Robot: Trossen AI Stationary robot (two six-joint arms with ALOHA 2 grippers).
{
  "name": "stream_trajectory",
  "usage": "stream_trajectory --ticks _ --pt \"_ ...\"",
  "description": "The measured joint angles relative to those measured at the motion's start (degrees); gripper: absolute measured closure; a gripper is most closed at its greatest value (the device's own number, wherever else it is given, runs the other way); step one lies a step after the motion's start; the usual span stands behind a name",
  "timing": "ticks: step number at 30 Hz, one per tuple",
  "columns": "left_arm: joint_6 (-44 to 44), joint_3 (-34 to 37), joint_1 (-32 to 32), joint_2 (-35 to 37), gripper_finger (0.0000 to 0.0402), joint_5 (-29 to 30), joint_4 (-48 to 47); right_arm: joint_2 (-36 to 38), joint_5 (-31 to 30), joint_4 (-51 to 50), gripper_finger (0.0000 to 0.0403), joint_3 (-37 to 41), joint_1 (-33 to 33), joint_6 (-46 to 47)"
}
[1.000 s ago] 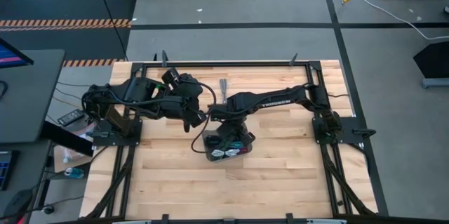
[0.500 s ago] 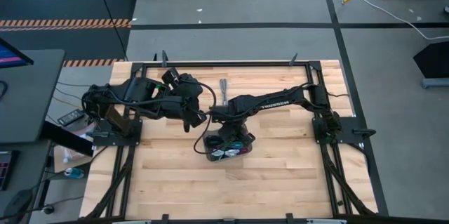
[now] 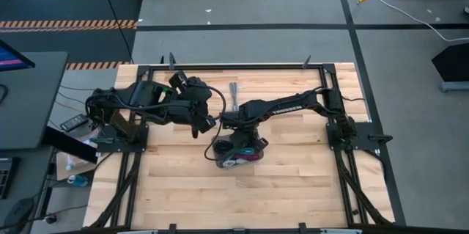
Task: Pick and place USB-C Cables
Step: Adjust the green USB cable in the black bin
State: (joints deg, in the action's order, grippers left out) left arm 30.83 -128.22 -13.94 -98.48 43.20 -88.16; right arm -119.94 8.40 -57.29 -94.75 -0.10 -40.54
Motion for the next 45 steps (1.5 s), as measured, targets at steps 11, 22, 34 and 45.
stream_trajectory --ticks 11,22,34,45 --pt "-0.5 0.0 0.0 0.0 0.0388 0.0 0.0 0.0 0.0 -5.3 0.0392 -7.7 0.1 6.6" --pt "-0.8 0.0 -0.1 0.0 0.0388 0.0 -0.4 0.0 0.1 -9.6 0.0392 -10.0 2.1 30.8" --pt "-3.0 0.0 -0.3 0.0 0.0388 -0.3 -0.4 0.0 -4.5 -9.7 0.0392 -7.9 6.1 38.5" --pt "-4.1 0.0 -0.5 0.0 0.0388 -2.6 -0.4 0.0 -3.9 -8.8 0.0392 -5.8 6.4 40.6"
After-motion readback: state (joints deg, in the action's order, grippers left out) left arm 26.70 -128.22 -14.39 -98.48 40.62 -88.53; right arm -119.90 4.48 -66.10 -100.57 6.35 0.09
